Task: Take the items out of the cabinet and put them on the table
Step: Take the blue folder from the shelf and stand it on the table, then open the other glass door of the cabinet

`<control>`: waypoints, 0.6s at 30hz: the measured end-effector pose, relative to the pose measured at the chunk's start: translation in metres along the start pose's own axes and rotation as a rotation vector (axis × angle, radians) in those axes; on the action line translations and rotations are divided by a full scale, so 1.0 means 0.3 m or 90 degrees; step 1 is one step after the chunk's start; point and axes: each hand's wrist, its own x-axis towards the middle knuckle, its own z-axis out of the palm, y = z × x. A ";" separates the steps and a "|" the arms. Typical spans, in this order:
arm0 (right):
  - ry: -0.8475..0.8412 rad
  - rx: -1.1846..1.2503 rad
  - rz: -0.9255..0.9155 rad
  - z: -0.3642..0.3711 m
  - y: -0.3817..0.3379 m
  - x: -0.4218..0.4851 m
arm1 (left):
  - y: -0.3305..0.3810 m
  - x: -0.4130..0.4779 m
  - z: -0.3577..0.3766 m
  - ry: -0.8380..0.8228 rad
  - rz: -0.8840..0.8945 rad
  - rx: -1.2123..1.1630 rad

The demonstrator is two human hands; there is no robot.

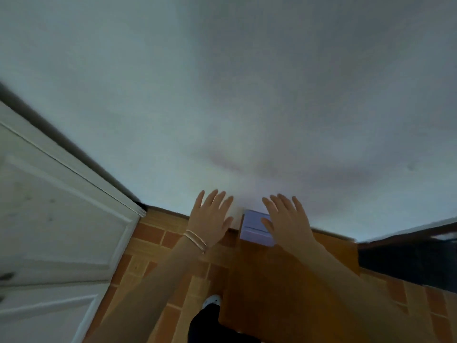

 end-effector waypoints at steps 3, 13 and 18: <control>0.059 0.004 -0.081 -0.167 -0.066 0.055 | -0.069 -0.051 -0.188 0.036 -0.034 0.033; 0.186 0.000 -0.293 -0.650 -0.461 0.305 | -0.325 -0.325 -0.775 0.198 -0.233 0.172; 0.251 0.016 -0.412 -0.781 -0.758 0.359 | -0.462 -0.566 -0.966 0.254 -0.323 0.241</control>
